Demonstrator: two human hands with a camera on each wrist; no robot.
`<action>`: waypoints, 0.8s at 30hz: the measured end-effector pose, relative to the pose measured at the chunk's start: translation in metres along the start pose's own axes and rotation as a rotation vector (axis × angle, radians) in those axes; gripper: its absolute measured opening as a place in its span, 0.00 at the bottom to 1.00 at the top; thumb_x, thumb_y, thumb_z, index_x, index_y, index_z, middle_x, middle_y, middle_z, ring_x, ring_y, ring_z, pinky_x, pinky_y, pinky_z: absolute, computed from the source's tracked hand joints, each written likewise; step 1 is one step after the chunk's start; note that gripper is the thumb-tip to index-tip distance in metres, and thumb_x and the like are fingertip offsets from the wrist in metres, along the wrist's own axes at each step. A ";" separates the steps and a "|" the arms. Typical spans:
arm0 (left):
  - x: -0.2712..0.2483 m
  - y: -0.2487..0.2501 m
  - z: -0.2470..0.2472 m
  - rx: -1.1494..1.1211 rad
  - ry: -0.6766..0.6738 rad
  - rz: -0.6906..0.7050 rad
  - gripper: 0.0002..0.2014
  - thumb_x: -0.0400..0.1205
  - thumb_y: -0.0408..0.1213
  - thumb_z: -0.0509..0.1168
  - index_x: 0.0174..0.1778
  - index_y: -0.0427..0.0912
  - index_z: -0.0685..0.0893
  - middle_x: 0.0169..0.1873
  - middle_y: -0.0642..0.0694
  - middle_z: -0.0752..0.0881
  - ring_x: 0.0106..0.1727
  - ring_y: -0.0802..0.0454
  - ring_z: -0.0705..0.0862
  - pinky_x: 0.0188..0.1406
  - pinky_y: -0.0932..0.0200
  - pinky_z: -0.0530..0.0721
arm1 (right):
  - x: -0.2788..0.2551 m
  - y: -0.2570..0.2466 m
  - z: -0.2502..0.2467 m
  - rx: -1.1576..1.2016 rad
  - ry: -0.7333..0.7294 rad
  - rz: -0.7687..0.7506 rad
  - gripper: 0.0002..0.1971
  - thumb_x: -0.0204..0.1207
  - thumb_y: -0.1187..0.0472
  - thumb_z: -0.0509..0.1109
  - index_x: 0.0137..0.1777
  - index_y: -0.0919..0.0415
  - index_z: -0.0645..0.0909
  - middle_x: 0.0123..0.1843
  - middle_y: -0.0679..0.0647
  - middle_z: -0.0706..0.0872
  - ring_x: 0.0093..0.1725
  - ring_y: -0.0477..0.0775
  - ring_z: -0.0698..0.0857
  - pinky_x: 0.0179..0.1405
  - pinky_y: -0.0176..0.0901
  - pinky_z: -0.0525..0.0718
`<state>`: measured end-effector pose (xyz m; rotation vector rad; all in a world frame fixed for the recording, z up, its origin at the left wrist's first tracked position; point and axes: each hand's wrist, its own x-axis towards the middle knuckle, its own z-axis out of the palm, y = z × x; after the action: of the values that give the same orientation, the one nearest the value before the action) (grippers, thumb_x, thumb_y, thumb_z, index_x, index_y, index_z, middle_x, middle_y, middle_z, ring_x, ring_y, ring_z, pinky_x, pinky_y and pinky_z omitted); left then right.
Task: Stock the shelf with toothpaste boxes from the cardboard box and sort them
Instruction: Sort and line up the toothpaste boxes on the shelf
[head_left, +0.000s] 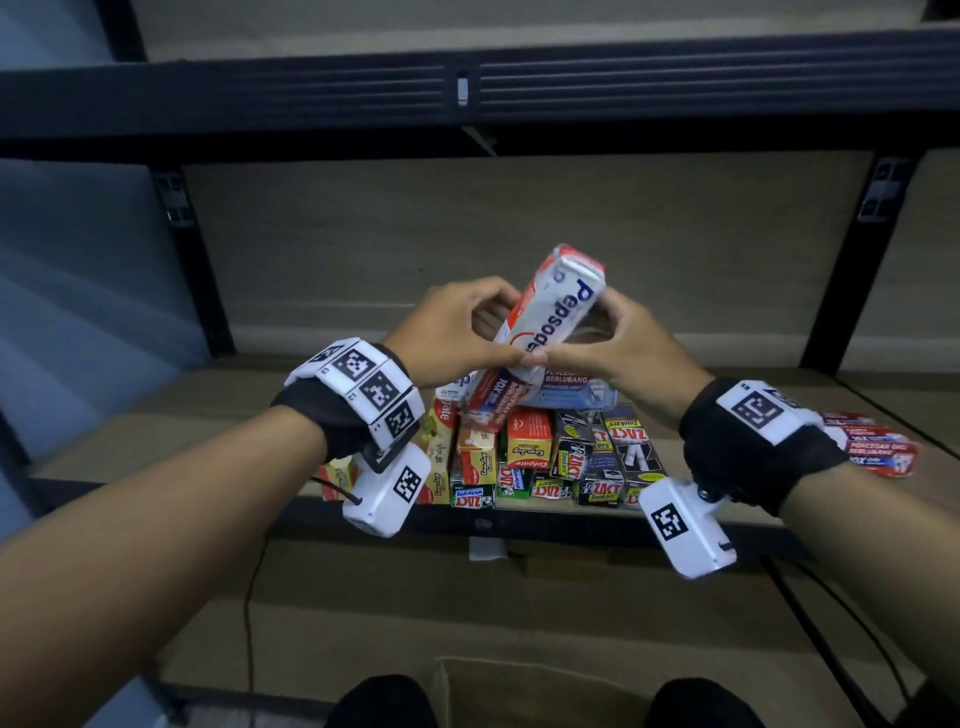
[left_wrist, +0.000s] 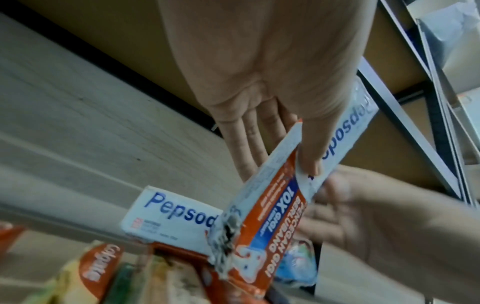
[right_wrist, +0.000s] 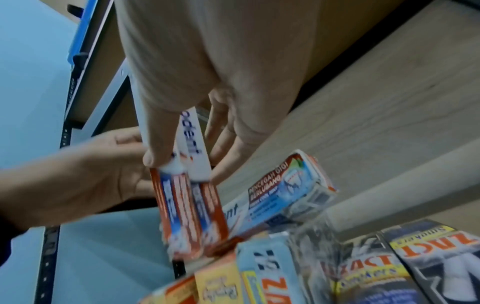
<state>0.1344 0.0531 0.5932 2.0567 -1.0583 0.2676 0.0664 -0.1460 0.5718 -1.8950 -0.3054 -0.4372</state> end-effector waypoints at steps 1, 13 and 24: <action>0.000 0.001 0.001 -0.026 0.030 -0.007 0.22 0.69 0.42 0.82 0.57 0.45 0.83 0.50 0.55 0.90 0.50 0.61 0.89 0.51 0.58 0.90 | -0.001 0.003 0.002 -0.032 -0.038 0.025 0.33 0.63 0.61 0.86 0.68 0.56 0.78 0.57 0.49 0.91 0.56 0.47 0.91 0.61 0.53 0.88; -0.015 -0.008 -0.021 -0.394 0.193 -0.168 0.26 0.68 0.34 0.82 0.61 0.38 0.81 0.52 0.44 0.91 0.53 0.51 0.91 0.48 0.57 0.91 | -0.008 0.012 -0.016 -0.197 0.013 -0.012 0.18 0.69 0.60 0.83 0.58 0.48 0.87 0.52 0.47 0.92 0.50 0.47 0.91 0.50 0.45 0.91; -0.034 -0.049 -0.019 0.096 -0.030 -0.200 0.21 0.65 0.46 0.83 0.50 0.52 0.85 0.47 0.58 0.90 0.48 0.62 0.88 0.50 0.56 0.90 | -0.013 0.018 -0.019 -0.631 -0.079 -0.013 0.19 0.73 0.52 0.79 0.63 0.43 0.83 0.48 0.35 0.86 0.49 0.39 0.87 0.44 0.36 0.88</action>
<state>0.1530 0.1035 0.5616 2.2407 -0.8632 0.1897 0.0593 -0.1703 0.5574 -2.5313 -0.2481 -0.5075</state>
